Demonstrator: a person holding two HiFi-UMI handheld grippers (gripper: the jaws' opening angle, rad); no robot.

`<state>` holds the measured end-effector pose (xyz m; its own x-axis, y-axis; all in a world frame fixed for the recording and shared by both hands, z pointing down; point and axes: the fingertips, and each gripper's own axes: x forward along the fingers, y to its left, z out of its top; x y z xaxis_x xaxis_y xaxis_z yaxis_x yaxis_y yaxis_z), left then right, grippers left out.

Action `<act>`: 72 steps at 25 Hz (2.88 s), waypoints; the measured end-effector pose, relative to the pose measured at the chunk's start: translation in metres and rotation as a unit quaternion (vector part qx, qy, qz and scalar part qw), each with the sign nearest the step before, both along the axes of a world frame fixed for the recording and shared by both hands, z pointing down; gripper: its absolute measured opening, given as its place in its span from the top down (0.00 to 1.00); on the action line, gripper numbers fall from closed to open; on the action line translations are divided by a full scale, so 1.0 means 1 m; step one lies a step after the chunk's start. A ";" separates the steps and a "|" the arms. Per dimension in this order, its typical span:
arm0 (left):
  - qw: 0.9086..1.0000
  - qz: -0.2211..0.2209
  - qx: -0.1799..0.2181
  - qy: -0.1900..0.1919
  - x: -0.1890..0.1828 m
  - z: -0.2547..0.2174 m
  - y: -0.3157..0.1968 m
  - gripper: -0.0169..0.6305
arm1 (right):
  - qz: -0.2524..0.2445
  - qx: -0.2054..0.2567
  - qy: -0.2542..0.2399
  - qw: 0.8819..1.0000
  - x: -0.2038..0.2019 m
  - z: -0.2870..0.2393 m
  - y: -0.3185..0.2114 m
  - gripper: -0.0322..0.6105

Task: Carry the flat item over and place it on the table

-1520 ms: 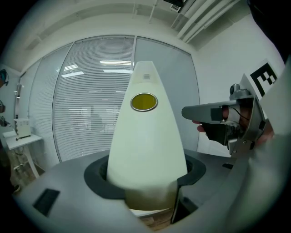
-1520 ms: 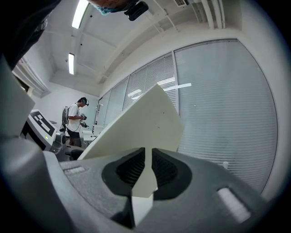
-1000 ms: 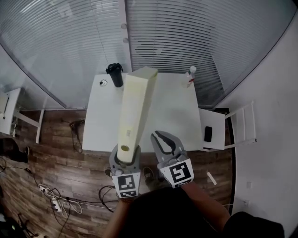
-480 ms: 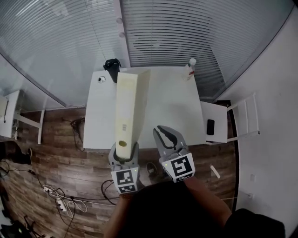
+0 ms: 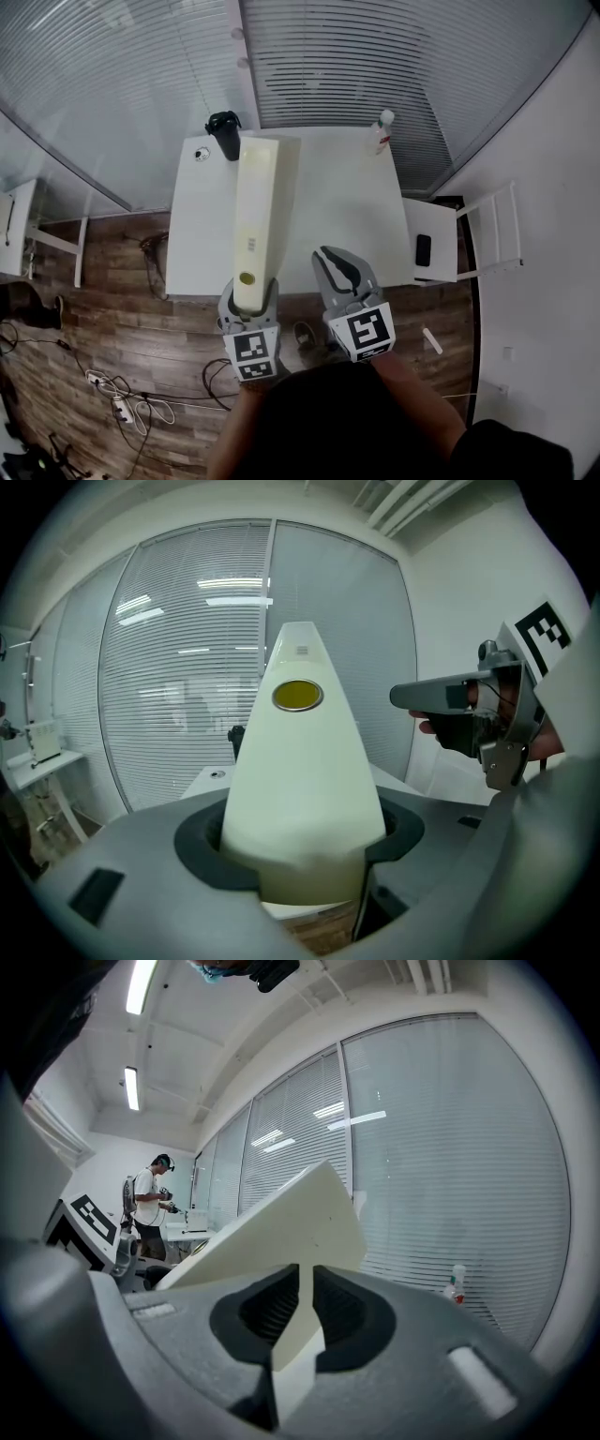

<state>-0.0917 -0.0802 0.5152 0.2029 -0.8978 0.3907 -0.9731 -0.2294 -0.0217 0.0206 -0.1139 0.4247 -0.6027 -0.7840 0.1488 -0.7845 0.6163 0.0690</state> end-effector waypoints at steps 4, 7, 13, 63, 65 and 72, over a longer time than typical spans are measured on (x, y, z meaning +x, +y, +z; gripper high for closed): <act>1.000 0.001 -0.008 0.000 0.003 0.006 0.001 0.53 | -0.001 -0.001 0.002 1.000 0.001 0.002 0.001 0.88; 1.000 0.000 -0.013 0.000 0.003 0.011 0.001 0.53 | -0.002 -0.001 0.002 1.000 0.000 0.003 0.000 0.88; 1.000 -0.002 -0.025 0.003 0.004 0.020 0.000 0.53 | -0.004 -0.002 0.002 1.000 0.000 0.004 -0.003 0.88; 0.999 -0.004 -0.045 0.007 0.019 0.045 -0.022 0.53 | 0.003 -0.019 0.007 1.000 0.017 0.022 -0.021 0.88; 0.999 0.003 -0.040 0.002 0.020 0.045 -0.024 0.52 | 0.003 -0.020 0.007 1.000 0.016 0.022 -0.022 0.88; 0.998 0.037 -0.036 -0.027 0.027 0.046 -0.022 0.48 | 0.001 -0.025 0.005 1.000 0.015 0.026 -0.021 0.88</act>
<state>-0.0649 -0.1026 0.5612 0.2458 -0.8506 0.4649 -0.9511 -0.3043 -0.0538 0.0357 -0.1352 0.4510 -0.5996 -0.7764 0.1940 -0.7851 0.6177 0.0455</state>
